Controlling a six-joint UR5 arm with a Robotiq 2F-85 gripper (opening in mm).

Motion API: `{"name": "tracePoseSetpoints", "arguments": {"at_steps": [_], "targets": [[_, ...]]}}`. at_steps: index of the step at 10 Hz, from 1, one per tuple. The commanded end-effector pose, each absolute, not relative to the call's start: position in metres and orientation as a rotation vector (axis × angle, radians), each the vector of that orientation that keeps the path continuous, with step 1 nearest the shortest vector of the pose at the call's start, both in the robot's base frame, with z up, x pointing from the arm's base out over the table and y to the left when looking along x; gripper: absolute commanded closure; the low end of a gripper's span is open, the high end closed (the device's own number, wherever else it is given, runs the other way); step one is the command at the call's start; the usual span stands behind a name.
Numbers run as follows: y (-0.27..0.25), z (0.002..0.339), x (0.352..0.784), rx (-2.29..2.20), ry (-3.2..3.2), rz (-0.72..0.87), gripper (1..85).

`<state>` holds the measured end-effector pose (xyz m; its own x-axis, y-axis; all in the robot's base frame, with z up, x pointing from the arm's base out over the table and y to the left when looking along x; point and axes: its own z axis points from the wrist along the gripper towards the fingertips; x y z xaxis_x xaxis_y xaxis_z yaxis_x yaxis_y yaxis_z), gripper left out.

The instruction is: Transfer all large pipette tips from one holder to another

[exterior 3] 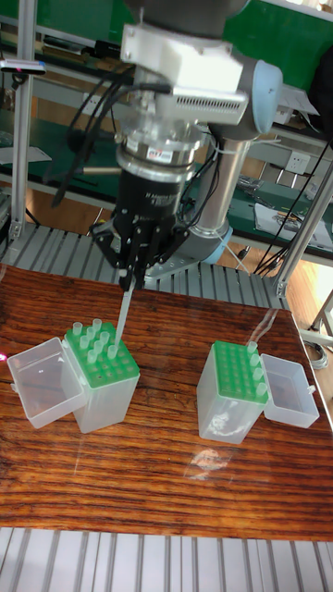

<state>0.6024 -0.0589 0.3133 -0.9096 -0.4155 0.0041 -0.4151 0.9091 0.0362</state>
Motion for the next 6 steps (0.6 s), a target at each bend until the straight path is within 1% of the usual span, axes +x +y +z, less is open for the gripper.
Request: {"name": "tracePoseSetpoints", "arguments": {"at_steps": [1,3,4,6], "targets": [[-0.052,0.332,0.609,0.641,-3.105,-0.04,84.7],[-0.036,0.332,0.618,0.598,-3.167,-0.093,84.7],[-0.026,0.327,0.616,0.574,-3.177,-0.095,84.7],[0.004,0.308,0.606,0.52,-3.2,-0.087,84.7]]}}
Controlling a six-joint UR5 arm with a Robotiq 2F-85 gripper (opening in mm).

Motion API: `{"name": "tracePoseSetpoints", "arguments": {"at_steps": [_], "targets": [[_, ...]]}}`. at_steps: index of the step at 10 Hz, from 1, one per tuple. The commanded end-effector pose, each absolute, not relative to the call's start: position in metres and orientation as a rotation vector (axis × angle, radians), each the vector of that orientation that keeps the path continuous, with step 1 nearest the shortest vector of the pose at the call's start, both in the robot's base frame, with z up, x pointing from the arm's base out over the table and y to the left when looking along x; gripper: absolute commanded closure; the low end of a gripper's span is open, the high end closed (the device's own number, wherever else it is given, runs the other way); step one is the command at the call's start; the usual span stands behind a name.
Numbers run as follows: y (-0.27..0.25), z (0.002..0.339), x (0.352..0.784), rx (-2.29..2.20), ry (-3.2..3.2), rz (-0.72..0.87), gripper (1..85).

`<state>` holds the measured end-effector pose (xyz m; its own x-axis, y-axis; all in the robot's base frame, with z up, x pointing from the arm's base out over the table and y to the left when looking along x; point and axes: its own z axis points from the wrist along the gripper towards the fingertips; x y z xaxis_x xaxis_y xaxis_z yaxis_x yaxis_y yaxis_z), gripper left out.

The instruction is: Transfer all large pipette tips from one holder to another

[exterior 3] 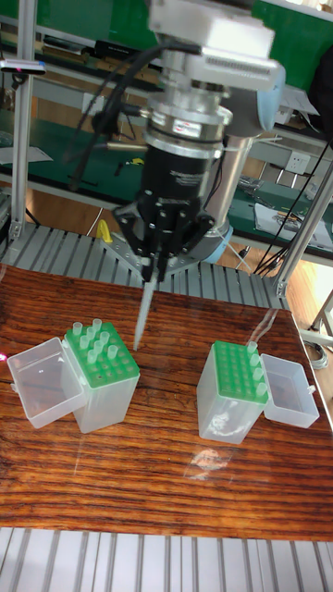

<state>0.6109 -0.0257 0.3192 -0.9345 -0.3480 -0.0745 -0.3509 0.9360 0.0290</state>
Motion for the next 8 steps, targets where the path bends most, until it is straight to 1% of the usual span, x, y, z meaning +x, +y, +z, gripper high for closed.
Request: {"name": "tracePoseSetpoints", "arguments": {"at_steps": [1,3,5,7,8], "targets": [[0.016,0.301,0.602,-0.462,2.996,0.088,84.7],[0.029,0.295,0.598,-0.428,2.996,0.124,84.7],[0.031,0.293,0.598,-0.425,2.995,0.119,84.7],[0.017,0.292,0.604,-0.498,2.977,0.042,84.7],[0.012,0.293,0.611,-0.638,2.925,-0.006,84.7]]}}
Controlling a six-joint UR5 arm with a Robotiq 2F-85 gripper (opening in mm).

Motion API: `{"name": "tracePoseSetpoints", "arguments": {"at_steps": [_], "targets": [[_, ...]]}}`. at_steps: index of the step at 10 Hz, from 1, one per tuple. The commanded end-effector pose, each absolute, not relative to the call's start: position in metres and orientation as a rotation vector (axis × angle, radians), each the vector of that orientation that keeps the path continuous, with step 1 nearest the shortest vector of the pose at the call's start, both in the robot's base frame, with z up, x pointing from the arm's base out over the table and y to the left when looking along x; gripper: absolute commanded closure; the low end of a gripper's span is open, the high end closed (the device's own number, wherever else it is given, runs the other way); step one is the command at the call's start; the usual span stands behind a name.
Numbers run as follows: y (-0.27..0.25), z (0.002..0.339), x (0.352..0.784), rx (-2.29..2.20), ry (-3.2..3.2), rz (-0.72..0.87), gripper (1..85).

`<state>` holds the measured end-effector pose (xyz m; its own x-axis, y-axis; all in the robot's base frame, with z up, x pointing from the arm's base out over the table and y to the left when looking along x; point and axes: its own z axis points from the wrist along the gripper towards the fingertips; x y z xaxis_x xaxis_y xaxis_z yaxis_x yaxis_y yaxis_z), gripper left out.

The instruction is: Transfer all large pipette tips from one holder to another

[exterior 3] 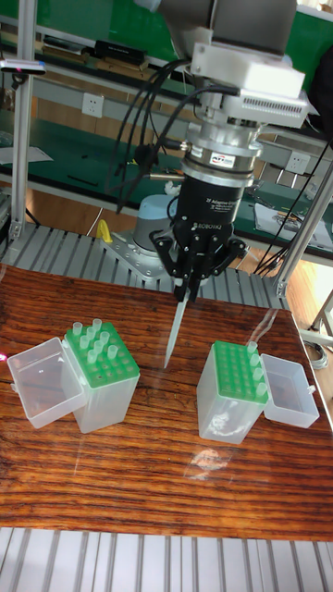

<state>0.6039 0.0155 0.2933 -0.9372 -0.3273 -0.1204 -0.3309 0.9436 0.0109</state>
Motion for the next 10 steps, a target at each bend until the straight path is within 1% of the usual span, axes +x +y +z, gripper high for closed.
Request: {"name": "tracePoseSetpoints", "arguments": {"at_steps": [1,2,3,5,8,10], "targets": [[0.014,0.293,0.614,-0.743,2.887,-0.008,84.7],[0.023,0.294,0.617,-0.793,2.855,0.036,84.7],[0.026,0.295,0.622,-0.82,2.823,0.036,84.7],[0.046,0.299,0.607,-0.784,2.829,0.066,84.7],[0.106,0.318,0.583,-0.625,2.895,0.091,84.7],[0.142,0.319,0.577,-0.524,2.923,0.107,84.7]]}}
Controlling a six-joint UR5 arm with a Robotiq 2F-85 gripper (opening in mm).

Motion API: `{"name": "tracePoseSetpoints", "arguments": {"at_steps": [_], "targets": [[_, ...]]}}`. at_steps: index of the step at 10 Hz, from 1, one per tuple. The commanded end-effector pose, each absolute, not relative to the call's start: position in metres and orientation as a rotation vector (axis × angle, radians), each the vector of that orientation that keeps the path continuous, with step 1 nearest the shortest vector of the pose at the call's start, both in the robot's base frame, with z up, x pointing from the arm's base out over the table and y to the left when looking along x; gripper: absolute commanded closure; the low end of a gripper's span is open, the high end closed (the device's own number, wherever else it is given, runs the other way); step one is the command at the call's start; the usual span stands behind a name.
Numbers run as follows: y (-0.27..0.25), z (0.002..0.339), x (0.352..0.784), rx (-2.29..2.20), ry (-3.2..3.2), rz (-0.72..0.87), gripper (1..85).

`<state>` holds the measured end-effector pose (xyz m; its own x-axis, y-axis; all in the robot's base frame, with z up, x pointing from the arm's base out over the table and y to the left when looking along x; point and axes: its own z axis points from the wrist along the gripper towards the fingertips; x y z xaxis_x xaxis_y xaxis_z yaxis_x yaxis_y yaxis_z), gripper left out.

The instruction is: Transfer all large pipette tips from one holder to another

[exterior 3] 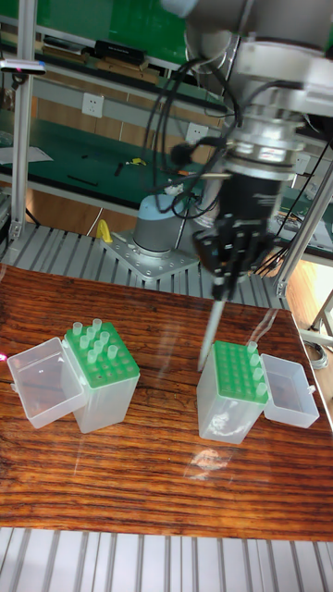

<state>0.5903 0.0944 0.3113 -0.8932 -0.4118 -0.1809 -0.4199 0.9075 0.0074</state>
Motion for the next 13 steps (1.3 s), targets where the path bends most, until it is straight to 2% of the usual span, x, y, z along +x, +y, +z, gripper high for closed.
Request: {"name": "tracePoseSetpoints", "arguments": {"at_steps": [1,2,5,10,12,13], "targets": [[0.151,0.312,0.57,-0.49,2.938,0.075,84.7],[0.149,0.307,0.563,-0.524,2.96,0.025,84.7],[0.141,0.302,0.56,-0.552,2.974,0.005,84.7],[0.144,0.305,0.578,-0.44,2.919,0.013,84.7],[0.152,0.302,0.54,-0.4,2.927,0.074,84.7],[0.153,0.304,0.524,-0.392,2.934,0.047,84.7]]}}
